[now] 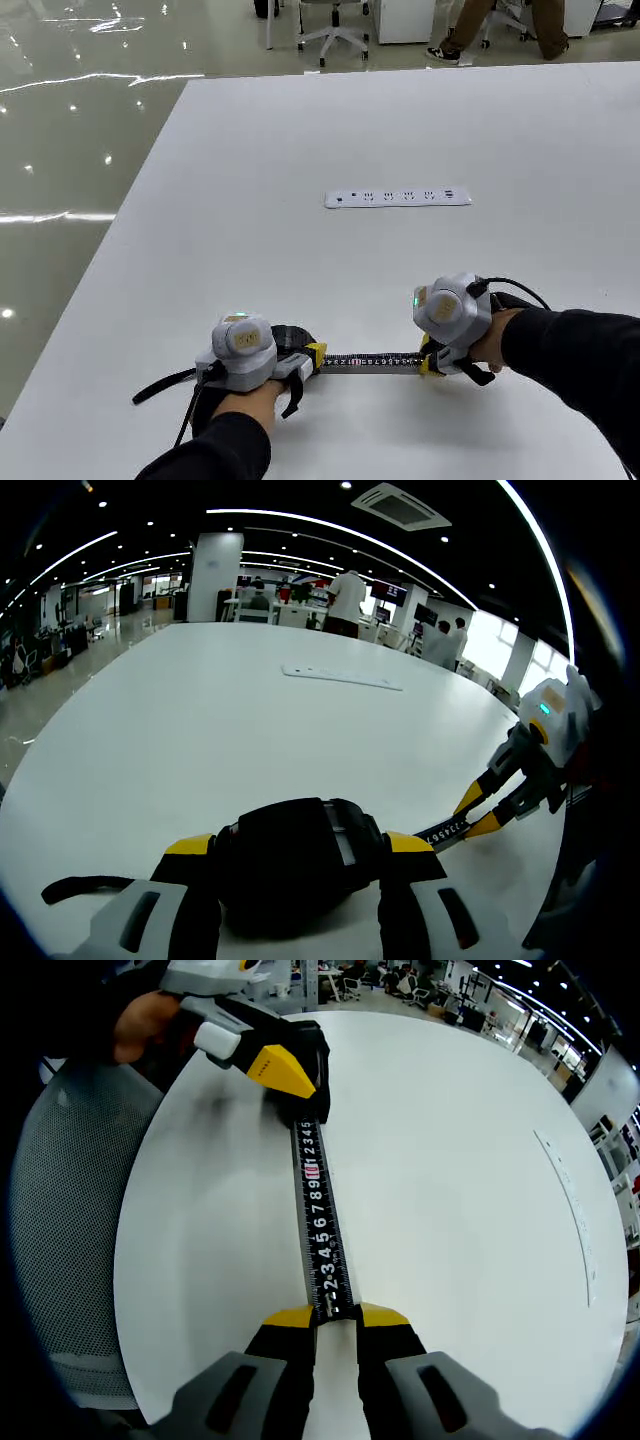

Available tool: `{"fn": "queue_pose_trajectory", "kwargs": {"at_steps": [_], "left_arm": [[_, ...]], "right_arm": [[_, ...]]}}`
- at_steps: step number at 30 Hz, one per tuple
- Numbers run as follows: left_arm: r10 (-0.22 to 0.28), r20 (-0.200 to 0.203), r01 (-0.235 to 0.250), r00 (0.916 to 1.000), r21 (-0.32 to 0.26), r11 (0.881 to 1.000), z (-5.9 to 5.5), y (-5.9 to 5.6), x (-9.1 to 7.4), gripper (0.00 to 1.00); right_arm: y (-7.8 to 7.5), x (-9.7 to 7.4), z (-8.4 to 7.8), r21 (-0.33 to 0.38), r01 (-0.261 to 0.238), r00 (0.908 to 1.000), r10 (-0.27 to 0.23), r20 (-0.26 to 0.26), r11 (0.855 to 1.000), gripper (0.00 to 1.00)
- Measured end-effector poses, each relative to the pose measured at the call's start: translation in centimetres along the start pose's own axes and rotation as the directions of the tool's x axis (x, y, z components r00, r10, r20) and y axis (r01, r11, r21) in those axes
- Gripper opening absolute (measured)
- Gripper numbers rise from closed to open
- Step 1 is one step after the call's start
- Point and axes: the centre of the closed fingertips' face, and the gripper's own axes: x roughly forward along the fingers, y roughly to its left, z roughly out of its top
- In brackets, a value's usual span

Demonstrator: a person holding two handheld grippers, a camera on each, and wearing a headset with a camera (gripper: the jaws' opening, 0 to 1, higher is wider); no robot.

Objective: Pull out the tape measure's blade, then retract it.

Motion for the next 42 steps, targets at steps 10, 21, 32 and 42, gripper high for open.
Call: {"fn": "queue_pose_trajectory", "kwargs": {"at_steps": [10, 21, 32, 42], "left_arm": [[-0.003, -0.001, 0.003, 1.0, 0.003, 1.0, 0.0, 0.0, 0.1, 0.6], [-0.007, -0.001, 0.007, 1.0, -0.002, 1.0, -0.1, 0.0, 0.1, 0.6], [-0.017, -0.007, 0.017, 0.9998, -0.013, 1.0, -0.1, 0.1, 0.1, 0.6], [-0.02, -0.002, 0.02, 0.9998, -0.025, 0.999, -0.1, 0.1, 0.1, 0.6]], "right_arm": [[0.2, 0.2, 0.7, 0.003, 0.0, 0.9997, 0.0, 0.025, 1.0, 0.11], [0.3, 0.3, 1.3, 0.016, 0.001, 0.9992, -0.002, 0.039, 1.0, 0.11], [0.1, 0.7, 1.8, 0.022, -0.001, 0.999, 0.0, 0.044, 1.0, 0.11], [0.2, 1.0, 2.2, 0.031, 0.002, 0.9985, -0.004, 0.054, 1.0, 0.1]]}}
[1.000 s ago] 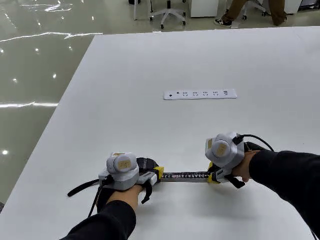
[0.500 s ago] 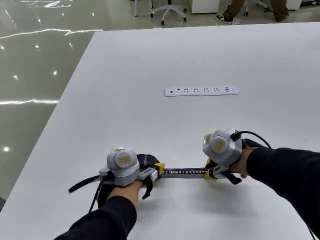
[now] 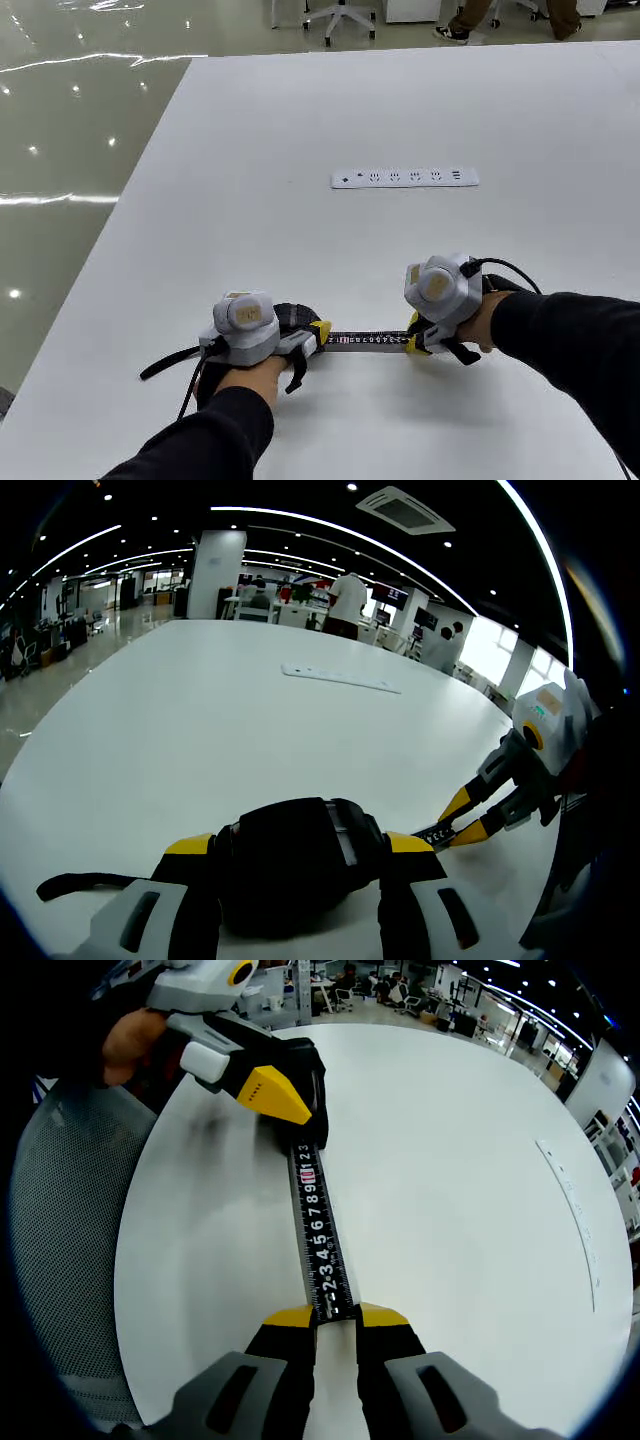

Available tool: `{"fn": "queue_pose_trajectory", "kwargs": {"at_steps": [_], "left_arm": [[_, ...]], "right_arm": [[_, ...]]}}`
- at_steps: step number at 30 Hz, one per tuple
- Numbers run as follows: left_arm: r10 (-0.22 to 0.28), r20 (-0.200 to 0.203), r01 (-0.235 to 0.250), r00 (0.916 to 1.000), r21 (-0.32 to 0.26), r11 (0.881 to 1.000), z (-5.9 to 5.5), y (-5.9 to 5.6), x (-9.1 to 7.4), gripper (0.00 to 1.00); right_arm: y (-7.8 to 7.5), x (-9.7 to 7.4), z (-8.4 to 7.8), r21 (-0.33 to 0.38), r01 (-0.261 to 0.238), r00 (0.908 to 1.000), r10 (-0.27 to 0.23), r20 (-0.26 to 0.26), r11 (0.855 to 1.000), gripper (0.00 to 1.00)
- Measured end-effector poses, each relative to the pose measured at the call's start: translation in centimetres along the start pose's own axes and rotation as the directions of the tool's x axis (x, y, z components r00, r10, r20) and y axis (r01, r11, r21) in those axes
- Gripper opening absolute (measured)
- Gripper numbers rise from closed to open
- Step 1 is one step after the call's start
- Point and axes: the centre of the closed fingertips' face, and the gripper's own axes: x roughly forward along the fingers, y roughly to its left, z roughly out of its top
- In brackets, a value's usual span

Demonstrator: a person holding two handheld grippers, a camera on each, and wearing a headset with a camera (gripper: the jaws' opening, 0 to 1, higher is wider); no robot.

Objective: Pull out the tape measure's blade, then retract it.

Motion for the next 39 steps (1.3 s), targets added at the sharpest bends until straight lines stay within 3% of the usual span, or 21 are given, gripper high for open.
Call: {"fn": "queue_pose_trajectory", "kwargs": {"at_steps": [39], "left_arm": [[-0.047, -0.009, 0.047, 0.9988, -0.02, 0.999, -0.1, 0.0, -0.1, 0.6]], "right_arm": [[0.5, 1.6, 3.0, -0.012, -0.007, 0.9991, 0.008, 0.042, 1.0, 0.1]]}}
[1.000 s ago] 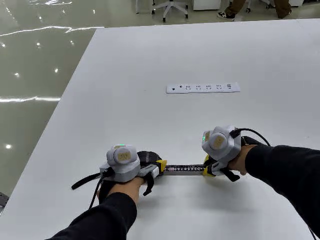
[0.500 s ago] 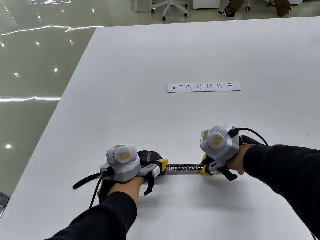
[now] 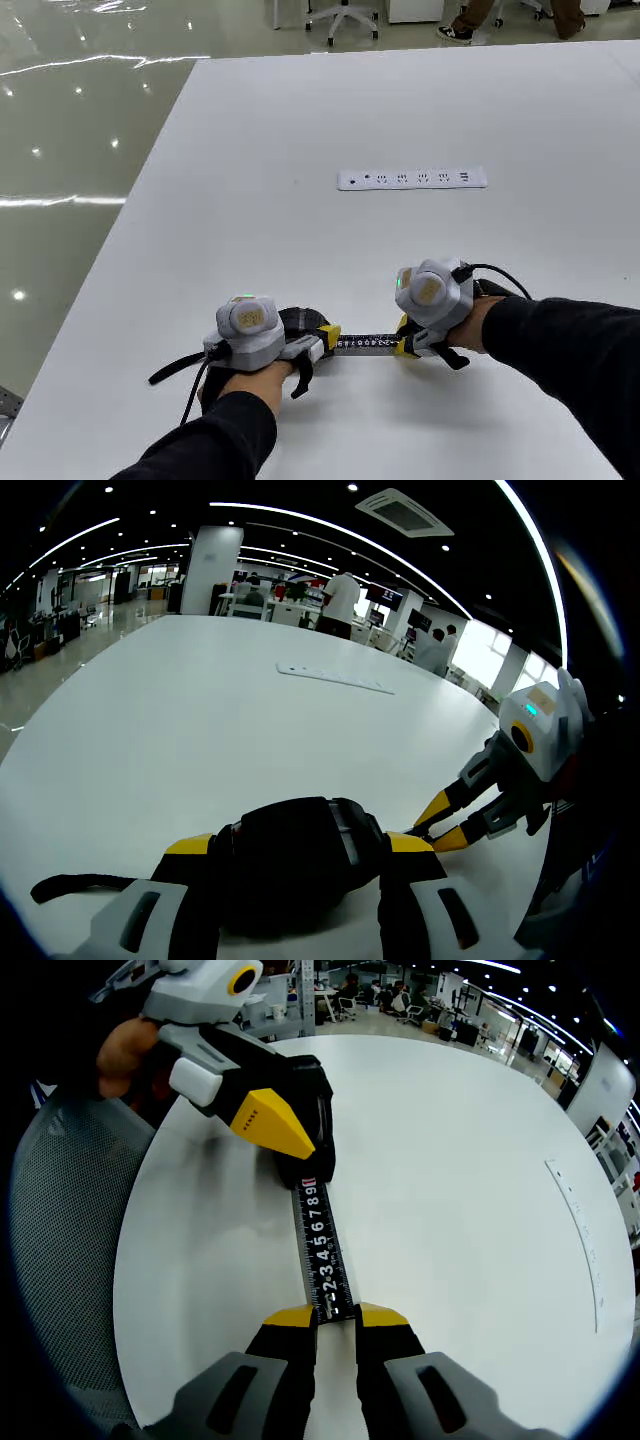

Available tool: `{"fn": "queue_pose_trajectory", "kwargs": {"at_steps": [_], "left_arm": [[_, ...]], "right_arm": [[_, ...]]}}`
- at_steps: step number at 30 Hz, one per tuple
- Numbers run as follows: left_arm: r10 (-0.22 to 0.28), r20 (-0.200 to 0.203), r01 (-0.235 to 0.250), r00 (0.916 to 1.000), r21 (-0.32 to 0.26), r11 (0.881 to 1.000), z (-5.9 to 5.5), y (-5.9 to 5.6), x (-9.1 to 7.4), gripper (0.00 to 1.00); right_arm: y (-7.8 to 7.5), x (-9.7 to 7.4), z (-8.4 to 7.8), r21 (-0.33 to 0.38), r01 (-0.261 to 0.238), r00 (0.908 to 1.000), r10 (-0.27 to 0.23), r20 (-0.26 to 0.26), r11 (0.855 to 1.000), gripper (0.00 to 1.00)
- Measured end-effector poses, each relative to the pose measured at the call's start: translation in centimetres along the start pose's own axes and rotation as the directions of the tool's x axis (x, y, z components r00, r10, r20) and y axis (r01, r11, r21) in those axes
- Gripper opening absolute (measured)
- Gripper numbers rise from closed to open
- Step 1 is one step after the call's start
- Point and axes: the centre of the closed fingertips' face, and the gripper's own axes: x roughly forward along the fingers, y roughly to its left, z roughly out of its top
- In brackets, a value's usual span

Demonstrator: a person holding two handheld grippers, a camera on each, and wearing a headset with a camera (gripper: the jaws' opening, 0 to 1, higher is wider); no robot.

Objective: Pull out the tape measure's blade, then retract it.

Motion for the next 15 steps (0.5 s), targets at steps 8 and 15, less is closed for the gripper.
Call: {"fn": "queue_pose_trajectory", "kwargs": {"at_steps": [8, 15], "left_arm": [[-0.002, 0.0, 0.002, 1.0, -0.002, 1.0, 0.01, 0.0, -0.03, 0.6], [-0.004, 0.001, 0.004, 1.0, -0.005, 1.0, -0.03, 0.03, 0.01, 0.6]], "right_arm": [[0.32, 0.19, 0.59, 0.013, 0.008, 1.0, -0.008, -0.001, 1.0, 0.1], [0.51, 0.44, 1.02, 0.02, 0.007, 1.0, -0.007, -0.003, 1.0, 0.1]]}}
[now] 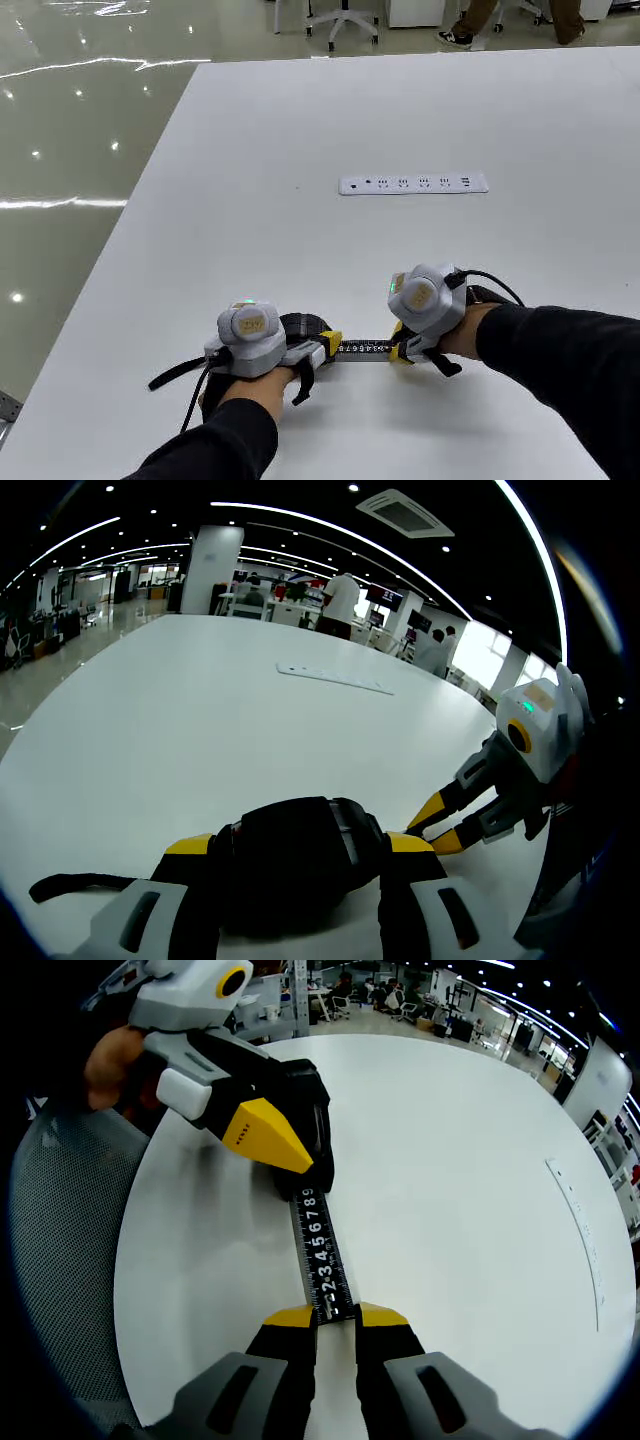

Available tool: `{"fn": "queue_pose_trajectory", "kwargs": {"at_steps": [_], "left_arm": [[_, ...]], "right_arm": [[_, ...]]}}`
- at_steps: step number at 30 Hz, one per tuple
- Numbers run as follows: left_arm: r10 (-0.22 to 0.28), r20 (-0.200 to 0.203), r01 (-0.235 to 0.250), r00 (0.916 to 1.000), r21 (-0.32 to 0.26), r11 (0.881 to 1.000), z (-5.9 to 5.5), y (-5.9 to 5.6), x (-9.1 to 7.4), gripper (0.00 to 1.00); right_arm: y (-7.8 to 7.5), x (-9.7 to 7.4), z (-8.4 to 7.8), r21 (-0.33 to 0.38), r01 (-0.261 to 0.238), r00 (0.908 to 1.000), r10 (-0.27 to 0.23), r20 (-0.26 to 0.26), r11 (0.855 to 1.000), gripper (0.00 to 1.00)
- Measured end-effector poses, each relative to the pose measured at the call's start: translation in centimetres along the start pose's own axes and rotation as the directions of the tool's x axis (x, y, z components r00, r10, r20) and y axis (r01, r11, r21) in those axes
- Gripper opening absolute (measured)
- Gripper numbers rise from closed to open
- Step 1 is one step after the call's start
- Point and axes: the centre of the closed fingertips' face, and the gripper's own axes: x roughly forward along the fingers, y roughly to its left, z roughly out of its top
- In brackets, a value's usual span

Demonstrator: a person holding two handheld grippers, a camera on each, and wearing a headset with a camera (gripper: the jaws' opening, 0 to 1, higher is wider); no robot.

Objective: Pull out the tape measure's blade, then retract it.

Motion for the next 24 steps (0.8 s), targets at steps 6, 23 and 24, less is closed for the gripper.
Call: {"fn": "queue_pose_trajectory", "kwargs": {"at_steps": [6, 23, 24], "left_arm": [[-0.005, 0.0, 0.005, 1.0, -0.006, 1.0, 0.0, 0.03, -0.02, 0.6], [-0.011, 0.015, 0.011, 0.9998, -0.005, 1.0, 0.04, -0.03, -0.06, 0.6], [-0.014, 0.013, 0.014, 0.9998, -0.006, 1.0, 0.05, -0.02, -0.06, 0.6]], "right_arm": [[-0.17, 0.51, 0.44, 0.001, -0.005, 1.0, 0.005, -0.003, 1.0, 0.1], [-0.57, 0.34, 0.83, -0.018, -0.002, 0.9974, 0.003, 0.072, 1.0, 0.07], [-0.55, 0.3, 0.83, -0.02, 0.0, 0.9974, 0.002, 0.072, 1.0, 0.07]]}}
